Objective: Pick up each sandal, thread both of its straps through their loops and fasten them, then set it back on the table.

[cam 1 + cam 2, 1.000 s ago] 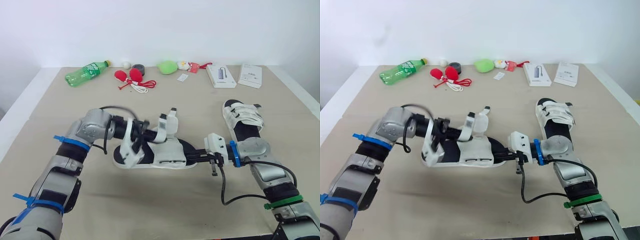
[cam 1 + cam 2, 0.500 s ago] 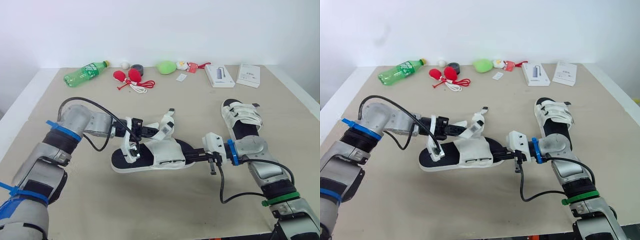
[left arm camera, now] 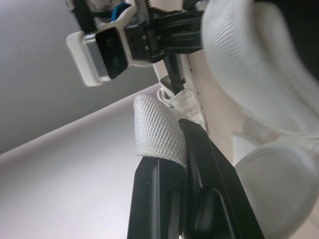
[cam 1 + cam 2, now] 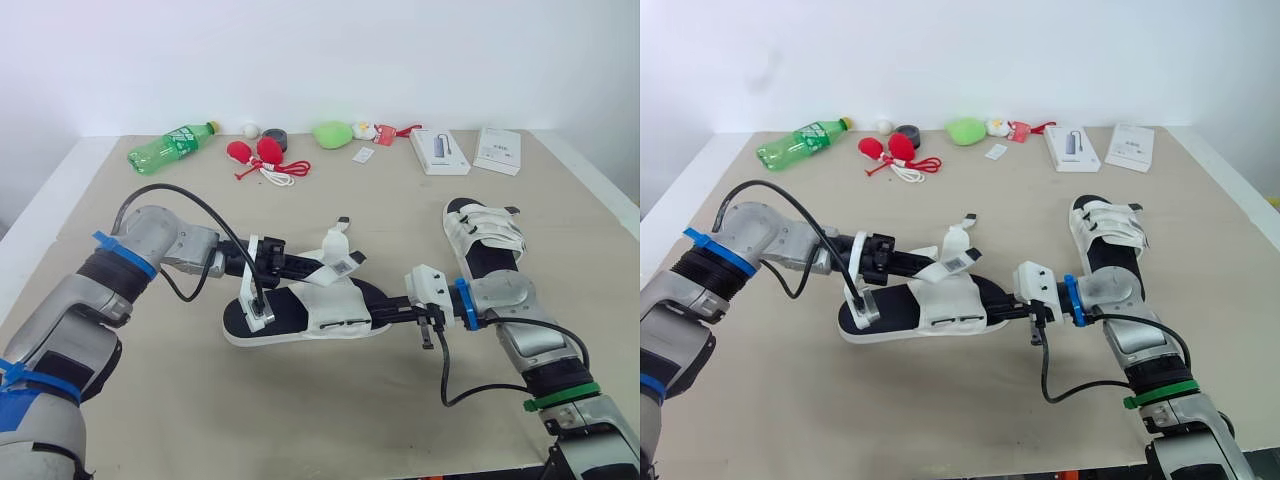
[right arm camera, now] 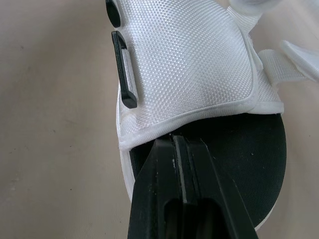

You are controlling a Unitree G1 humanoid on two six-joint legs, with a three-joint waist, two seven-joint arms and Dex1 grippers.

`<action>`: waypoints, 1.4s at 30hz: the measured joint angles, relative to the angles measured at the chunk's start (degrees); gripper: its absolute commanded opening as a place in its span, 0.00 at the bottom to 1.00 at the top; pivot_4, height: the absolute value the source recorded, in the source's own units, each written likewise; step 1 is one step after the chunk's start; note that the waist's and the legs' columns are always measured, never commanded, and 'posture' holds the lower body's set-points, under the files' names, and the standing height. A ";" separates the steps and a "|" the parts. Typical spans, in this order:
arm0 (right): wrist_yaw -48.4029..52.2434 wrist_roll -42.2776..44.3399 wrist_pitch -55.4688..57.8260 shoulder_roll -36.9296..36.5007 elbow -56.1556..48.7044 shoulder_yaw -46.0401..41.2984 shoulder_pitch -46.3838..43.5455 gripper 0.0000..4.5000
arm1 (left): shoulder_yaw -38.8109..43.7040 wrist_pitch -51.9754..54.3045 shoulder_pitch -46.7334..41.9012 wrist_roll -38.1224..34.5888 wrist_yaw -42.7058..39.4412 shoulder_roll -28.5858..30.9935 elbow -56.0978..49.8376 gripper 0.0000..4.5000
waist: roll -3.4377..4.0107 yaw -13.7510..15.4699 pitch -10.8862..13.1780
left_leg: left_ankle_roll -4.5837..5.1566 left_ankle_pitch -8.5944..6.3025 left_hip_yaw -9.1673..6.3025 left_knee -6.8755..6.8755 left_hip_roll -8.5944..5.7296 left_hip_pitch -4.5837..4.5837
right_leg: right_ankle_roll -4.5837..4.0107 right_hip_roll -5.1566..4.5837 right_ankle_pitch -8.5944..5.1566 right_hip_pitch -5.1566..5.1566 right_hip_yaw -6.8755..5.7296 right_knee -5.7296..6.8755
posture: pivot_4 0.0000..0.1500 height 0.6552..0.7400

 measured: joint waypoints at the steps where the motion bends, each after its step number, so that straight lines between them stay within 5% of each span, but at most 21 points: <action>1: 0.17 0.00 0.00 0.02 0.06 0.01 -0.08 0.00 | -0.30 -1.99 0.00 -1.62 -0.89 0.39 0.29 0.14 | 0.00 -0.01 0.00 | 0.00 0.00 0.00 0.00 0.00 0.00 | 0.00 0.00 0.00 -0.01 0.00 0.00 | 1.00 1.00; 3: 0.44 0.00 0.00 0.05 0.42 0.02 -0.29 0.00 | -0.33 -4.01 0.01 -3.92 -2.31 0.67 0.84 0.27 | 0.00 0.01 0.00 | 0.00 0.00 0.00 0.00 0.00 0.00 | 0.00 -0.01 0.00 0.00 -0.01 0.00 | 1.00 1.00; 10: 0.78 -0.10 -0.27 0.49 1.61 0.10 -0.90 0.00 | -0.25 -7.58 0.71 -9.84 -8.06 1.73 1.17 0.98 | 0.00 -0.01 0.00 | 0.03 0.03 0.09 0.02 0.00 0.04 | 0.04 0.00 0.05 0.02 0.04 0.01 | 1.00 1.00; 23: 0.79 -0.22 -0.56 0.67 2.19 0.20 -1.19 0.00 | 4.26 -10.95 5.09 -11.34 -6.65 5.50 0.58 1.00 | -0.05 -0.02 -0.03 | 0.08 0.07 0.43 0.02 0.07 0.17 | 0.11 -0.05 0.12 0.03 0.22 0.03 | 1.00 1.00; 28: 0.80 -0.23 -0.56 0.62 2.20 0.20 -1.18 0.00 | 6.94 -12.32 3.40 -17.64 -7.34 6.10 5.06 1.00 | -0.08 0.00 -0.05 | 0.08 0.07 0.46 0.02 0.06 0.17 | 0.12 -0.06 0.12 0.04 0.22 0.03 | 1.00 1.00; 34: 0.81 -0.43 -0.60 0.72 2.38 0.20 -1.30 0.00 | 3.95 -6.73 -2.26 -44.50 -25.66 0.15 17.02 1.00 | -0.10 0.02 -0.08 | 0.13 0.11 0.61 0.02 0.02 0.17 | 0.20 0.08 0.10 0.05 0.18 0.04 | 1.00 1.00; 39: 0.82 -0.56 -0.64 1.35 2.52 0.38 -1.69 0.00 | -0.35 12.76 2.24 -76.84 -58.22 -6.28 11.01 1.00 | -0.10 -0.19 -0.07 | 0.11 0.12 0.57 0.05 0.14 0.06 | 0.16 0.34 0.07 -0.08 0.19 0.08 | 1.00 1.00; 42: 0.80 -0.59 -0.65 1.40 2.53 0.49 -1.81 0.00 | -0.34 26.28 3.90 -89.81 -75.71 -6.91 3.09 1.00 | -0.10 -0.16 -0.07 | 0.04 0.16 0.47 0.05 0.18 0.00 | 0.12 0.63 0.04 -0.07 0.23 0.10 | 1.00 1.00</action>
